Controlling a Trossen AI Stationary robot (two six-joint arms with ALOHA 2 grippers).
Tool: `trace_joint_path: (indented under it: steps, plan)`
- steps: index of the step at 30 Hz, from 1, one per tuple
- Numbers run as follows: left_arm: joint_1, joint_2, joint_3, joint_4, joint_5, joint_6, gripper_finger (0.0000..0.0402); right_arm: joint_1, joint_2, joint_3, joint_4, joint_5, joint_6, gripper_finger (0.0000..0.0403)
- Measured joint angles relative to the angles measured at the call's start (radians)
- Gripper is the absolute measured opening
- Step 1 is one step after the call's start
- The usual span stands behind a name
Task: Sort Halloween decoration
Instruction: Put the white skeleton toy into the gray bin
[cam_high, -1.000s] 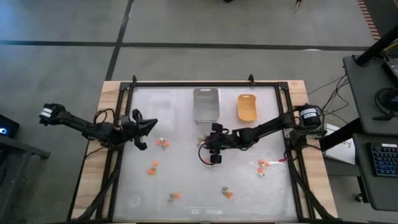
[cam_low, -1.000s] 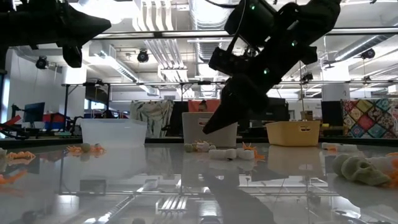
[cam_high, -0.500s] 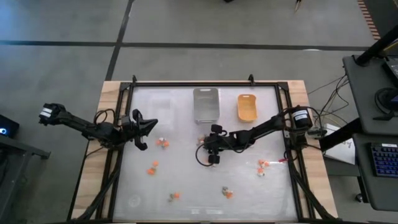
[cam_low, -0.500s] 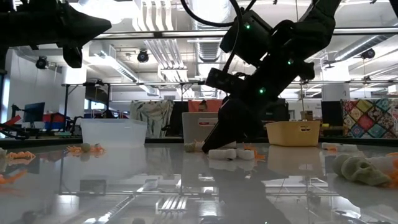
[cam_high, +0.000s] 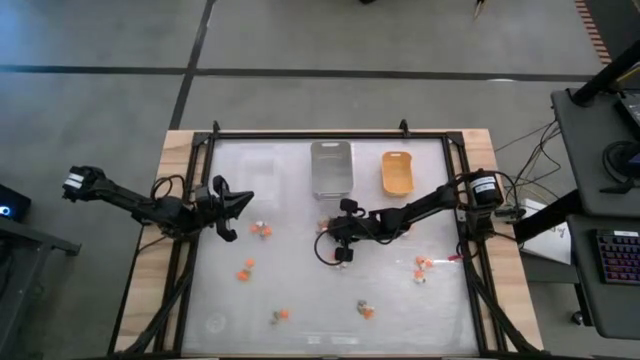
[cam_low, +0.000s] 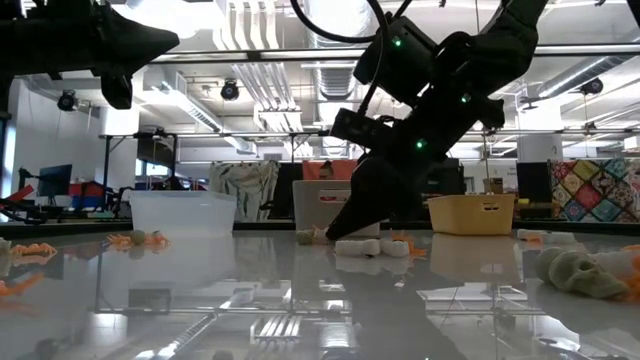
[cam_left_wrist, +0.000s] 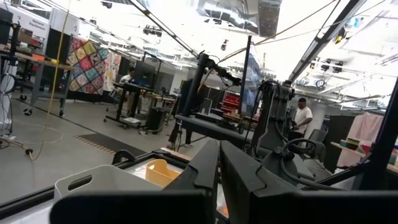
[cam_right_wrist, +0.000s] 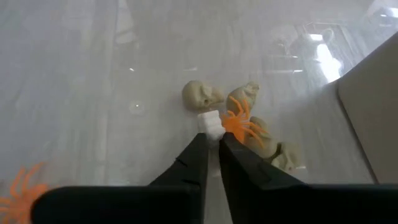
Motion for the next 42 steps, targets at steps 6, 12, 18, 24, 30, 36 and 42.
trace_joint_path:
  steps: [6,12,18,24,30,36,42]
  plan:
    - [0.000,0.000,0.000,0.000,0.000,0.000,0.0000,0.000,-0.010,-0.001,-0.004,-0.010,0.001,0.0009]
    - [0.000,0.000,0.000,0.000,0.000,0.000,0.0000,0.002,-0.050,-0.004,-0.025,-0.036,0.001,0.0008]
    - [0.000,0.000,0.000,0.000,0.001,0.000,0.0000,0.002,-0.087,-0.005,-0.017,-0.054,0.010,0.0008]
    - [0.000,0.001,0.000,0.000,0.001,0.000,0.0000,0.002,-0.110,-0.004,-0.033,-0.050,0.002,0.0009]
    - [0.000,0.004,0.000,0.000,0.001,0.000,0.0000,-0.004,-0.110,-0.003,-0.063,-0.046,0.013,0.0010]
    - [0.000,0.013,0.000,0.000,0.002,0.000,0.0000,-0.003,-0.112,-0.003,-0.055,-0.102,0.079,0.0054]
    - [0.000,0.013,0.000,0.000,0.002,0.000,0.0000,0.010,-0.108,-0.002,-0.055,-0.134,0.022,0.0129]
